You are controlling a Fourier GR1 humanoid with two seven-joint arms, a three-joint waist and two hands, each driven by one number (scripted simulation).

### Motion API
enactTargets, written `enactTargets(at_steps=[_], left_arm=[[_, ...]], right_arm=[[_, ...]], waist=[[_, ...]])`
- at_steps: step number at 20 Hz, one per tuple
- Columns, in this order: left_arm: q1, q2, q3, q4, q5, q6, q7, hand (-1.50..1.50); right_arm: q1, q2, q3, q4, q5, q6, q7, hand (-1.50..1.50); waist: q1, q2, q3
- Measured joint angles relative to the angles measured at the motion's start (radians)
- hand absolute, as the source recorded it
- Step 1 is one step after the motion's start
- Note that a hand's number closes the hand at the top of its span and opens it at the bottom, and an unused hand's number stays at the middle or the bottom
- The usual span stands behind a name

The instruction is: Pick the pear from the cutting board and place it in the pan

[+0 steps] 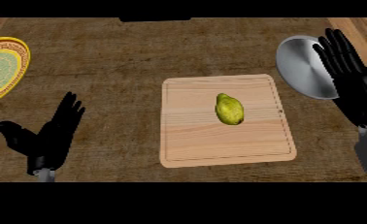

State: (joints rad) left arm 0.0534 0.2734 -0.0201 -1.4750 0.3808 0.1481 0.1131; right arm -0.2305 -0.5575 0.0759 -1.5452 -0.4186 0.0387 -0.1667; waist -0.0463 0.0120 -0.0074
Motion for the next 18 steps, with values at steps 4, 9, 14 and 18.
enactTargets(at_steps=[4,9,14,18], left_arm=[[-0.052,-0.007,-0.046,-0.035,-0.048,-0.017,-0.049,0.0],[-0.127,-0.021,-0.129,-0.1,-0.122,-0.044,-0.128,0.0],[-0.132,-0.058,-0.197,-0.108,-0.186,-0.038,-0.188,0.0],[-0.142,-0.092,-0.229,-0.097,-0.225,-0.016,-0.206,0.0]], right_arm=[[-0.024,0.108,-0.005,0.068,-0.166,0.111,-0.022,1.5],[-0.029,0.2,-0.004,0.243,-0.346,0.25,0.013,-1.5],[-0.016,0.194,-0.043,0.489,-0.454,0.543,-0.015,-1.5],[-0.094,0.139,-0.076,0.701,-0.386,0.731,-0.098,-1.5]], waist=[[0.042,0.003,0.01],[0.079,0.014,0.016],[0.084,0.012,0.015],[0.088,0.008,0.014]])
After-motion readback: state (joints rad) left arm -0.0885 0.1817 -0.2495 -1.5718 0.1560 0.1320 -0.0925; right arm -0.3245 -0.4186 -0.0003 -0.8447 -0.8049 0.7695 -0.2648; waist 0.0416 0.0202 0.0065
